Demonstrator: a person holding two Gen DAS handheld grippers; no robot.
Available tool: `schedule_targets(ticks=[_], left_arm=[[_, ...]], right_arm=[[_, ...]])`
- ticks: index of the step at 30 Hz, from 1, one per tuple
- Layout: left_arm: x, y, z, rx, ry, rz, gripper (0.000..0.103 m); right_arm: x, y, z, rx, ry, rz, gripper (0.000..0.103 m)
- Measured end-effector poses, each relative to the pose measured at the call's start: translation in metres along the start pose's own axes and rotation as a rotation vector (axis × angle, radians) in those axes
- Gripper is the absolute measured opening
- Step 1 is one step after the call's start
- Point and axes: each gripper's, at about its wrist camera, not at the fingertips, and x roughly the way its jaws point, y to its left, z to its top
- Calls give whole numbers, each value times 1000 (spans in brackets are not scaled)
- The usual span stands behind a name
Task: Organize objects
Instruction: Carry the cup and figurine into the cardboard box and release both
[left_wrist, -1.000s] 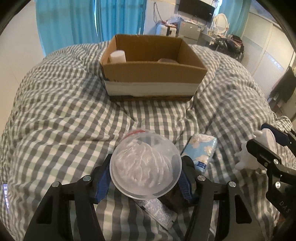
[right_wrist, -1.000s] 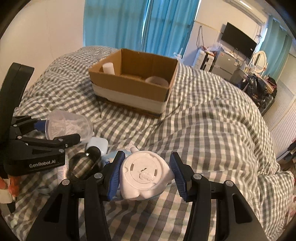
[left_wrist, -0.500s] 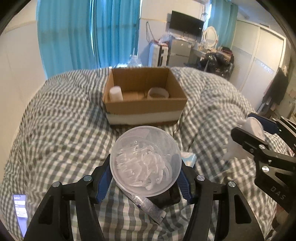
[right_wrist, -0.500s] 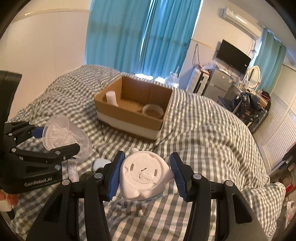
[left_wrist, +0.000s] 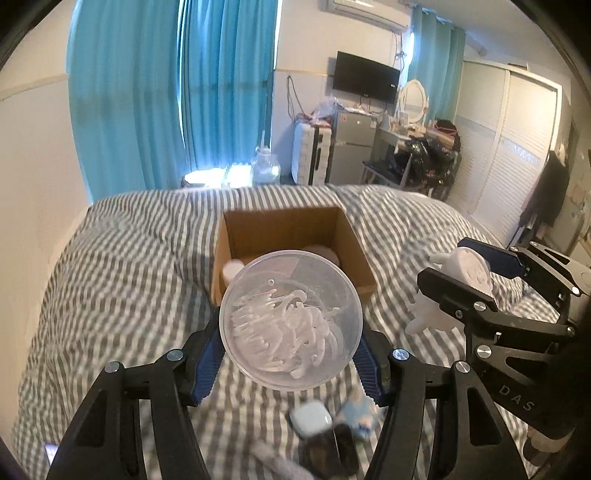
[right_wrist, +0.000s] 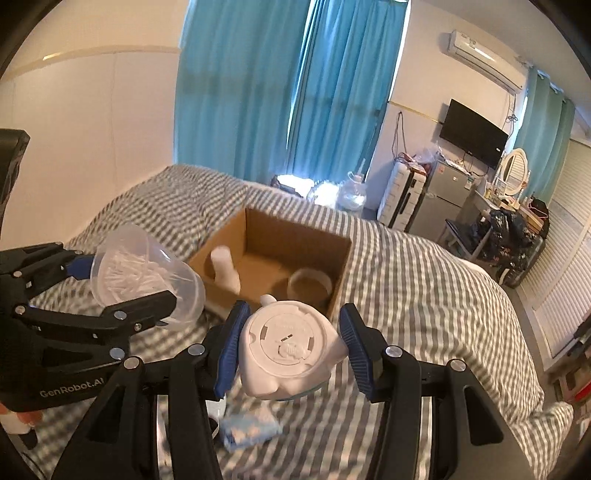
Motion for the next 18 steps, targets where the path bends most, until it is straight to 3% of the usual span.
schedule_targets(ticks=[9, 18], left_arm=[[62, 28, 55, -17, -11, 30, 64], [144, 33, 65, 39, 24, -2, 64]], right_arm=[[68, -18, 48, 43, 9, 31, 50], [177, -28, 56, 45, 151, 50, 50]])
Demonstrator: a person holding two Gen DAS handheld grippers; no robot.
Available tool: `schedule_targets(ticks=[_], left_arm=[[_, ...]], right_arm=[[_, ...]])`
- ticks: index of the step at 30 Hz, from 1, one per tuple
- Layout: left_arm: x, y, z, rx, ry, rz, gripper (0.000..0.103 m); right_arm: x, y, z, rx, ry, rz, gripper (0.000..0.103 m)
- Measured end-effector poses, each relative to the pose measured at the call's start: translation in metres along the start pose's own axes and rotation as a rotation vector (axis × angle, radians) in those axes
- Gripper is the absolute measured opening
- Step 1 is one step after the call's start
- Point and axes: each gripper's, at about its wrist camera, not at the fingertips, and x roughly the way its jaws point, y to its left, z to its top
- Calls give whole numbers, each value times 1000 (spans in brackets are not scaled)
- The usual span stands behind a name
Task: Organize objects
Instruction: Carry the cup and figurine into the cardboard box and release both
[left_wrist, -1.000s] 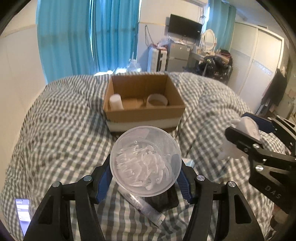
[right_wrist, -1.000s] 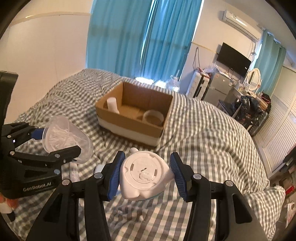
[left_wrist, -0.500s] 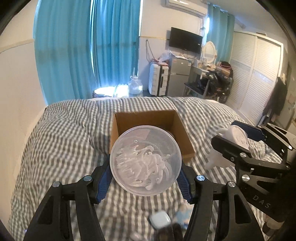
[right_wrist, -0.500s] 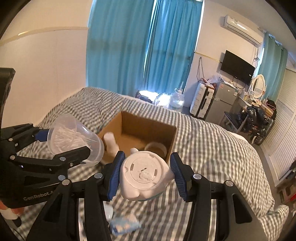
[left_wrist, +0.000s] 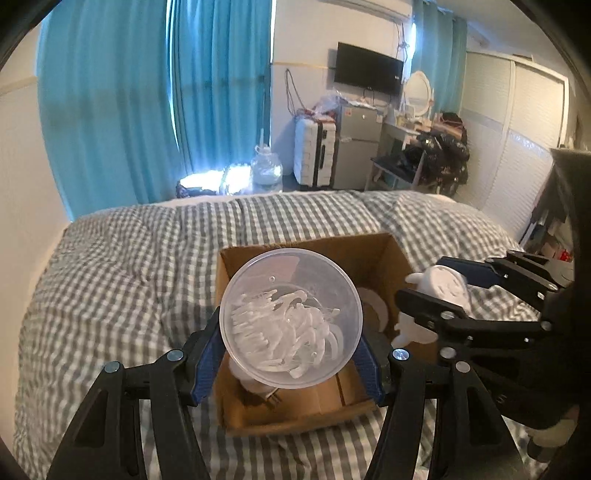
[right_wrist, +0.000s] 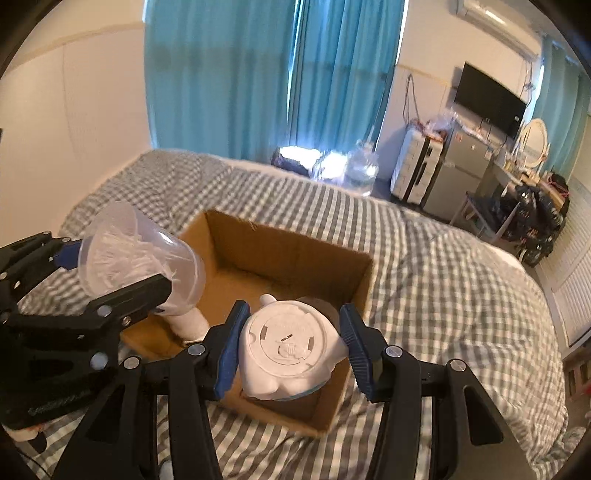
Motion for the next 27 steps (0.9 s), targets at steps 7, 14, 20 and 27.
schedule_targets(ticks=[7, 14, 20, 27], left_arm=[[46, 0, 0, 25, 43, 4, 64], [81, 1, -2, 35, 90, 14, 64], [83, 1, -5, 20, 63, 19, 68], [46, 6, 6, -28, 27, -3, 92]], right_arm=[[48, -18, -1, 13, 37, -2, 50], [72, -31, -3, 26, 47, 10, 50], [69, -34, -9, 77, 39, 55, 54], [28, -44, 4, 113, -35, 15, 72]])
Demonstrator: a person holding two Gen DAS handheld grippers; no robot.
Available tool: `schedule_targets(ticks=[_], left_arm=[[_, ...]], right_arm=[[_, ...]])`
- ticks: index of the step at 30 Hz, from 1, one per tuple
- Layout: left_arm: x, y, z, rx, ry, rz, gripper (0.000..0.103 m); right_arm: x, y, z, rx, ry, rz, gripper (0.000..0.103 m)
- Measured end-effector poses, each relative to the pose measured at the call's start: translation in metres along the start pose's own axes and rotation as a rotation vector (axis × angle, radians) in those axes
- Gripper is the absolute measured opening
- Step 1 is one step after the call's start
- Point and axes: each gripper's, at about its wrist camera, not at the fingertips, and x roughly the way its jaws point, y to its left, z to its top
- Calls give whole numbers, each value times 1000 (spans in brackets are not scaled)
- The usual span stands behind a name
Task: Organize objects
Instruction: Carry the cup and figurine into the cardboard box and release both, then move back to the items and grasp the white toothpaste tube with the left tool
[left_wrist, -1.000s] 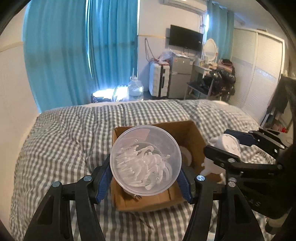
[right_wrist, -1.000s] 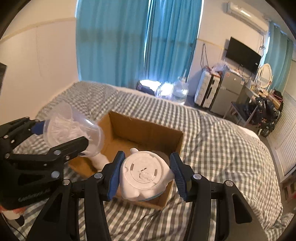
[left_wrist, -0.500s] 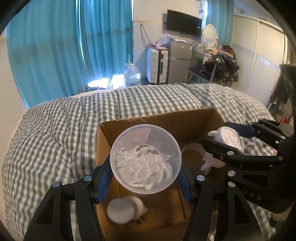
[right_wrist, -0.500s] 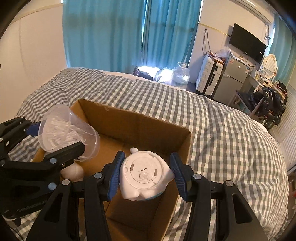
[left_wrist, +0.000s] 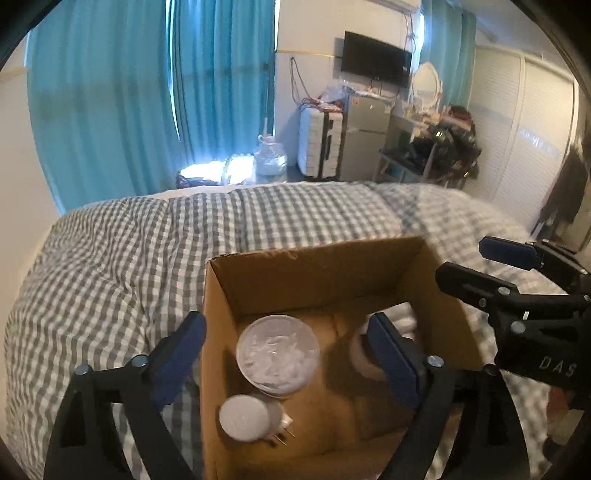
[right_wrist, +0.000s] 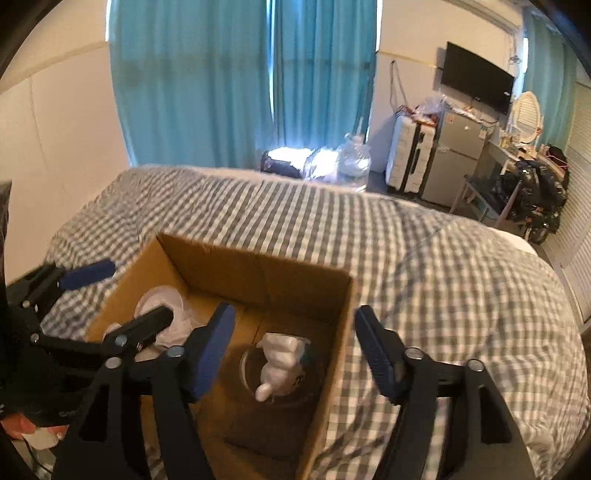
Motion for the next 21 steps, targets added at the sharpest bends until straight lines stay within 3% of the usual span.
schedule_targets(ticks=[10, 13, 21], left_arm=[[-111, -13, 20, 21, -70, 46, 94], [-149, -15, 22, 31, -99, 71, 102], [-226, -20, 3, 32, -143, 99, 103]], right_arm=[[-129, 16, 23, -78, -144, -87, 85], [-173, 23, 25, -80, -187, -92, 88], [-253, 39, 9, -120, -239, -73, 91]])
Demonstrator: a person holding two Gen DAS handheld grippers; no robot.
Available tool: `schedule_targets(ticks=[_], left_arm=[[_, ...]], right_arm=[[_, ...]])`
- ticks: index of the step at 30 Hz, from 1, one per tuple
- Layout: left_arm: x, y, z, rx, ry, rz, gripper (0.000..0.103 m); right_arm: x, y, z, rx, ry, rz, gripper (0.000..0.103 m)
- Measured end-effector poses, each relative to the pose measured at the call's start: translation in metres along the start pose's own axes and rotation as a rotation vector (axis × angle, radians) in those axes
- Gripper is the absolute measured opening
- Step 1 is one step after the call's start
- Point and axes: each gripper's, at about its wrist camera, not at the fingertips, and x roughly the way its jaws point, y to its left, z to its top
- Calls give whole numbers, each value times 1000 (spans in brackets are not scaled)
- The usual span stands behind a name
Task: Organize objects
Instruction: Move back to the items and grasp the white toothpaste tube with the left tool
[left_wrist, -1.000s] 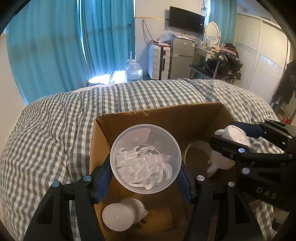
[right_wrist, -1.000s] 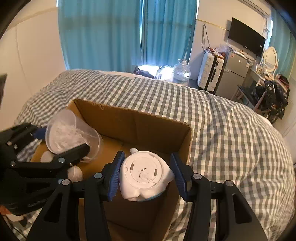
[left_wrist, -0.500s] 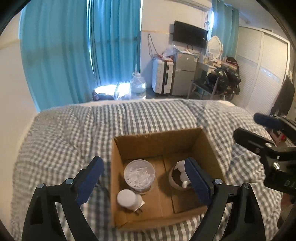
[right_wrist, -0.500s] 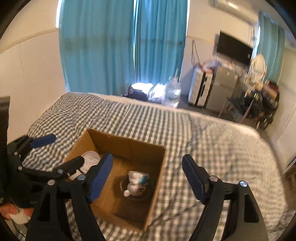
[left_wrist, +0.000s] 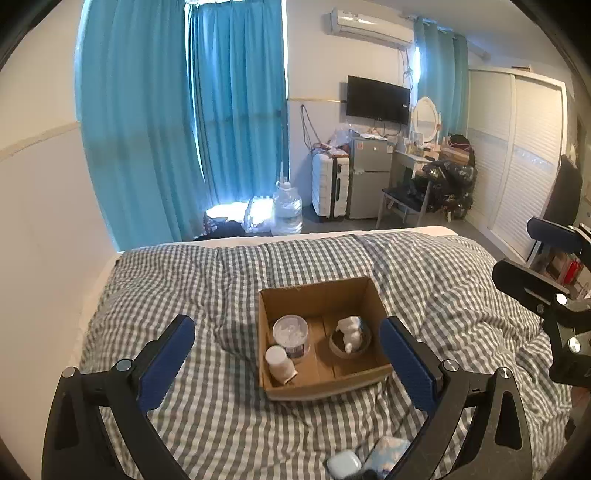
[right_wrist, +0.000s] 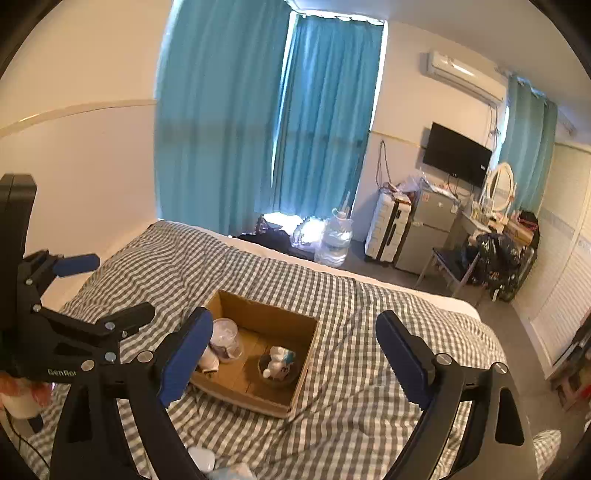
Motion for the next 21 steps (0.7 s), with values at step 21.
schedule_targets(ticks=[21], left_arm=[[34, -9, -141, -65, 182, 112, 103]], right_arm=[[12, 36, -130, -95, 153, 80, 92]])
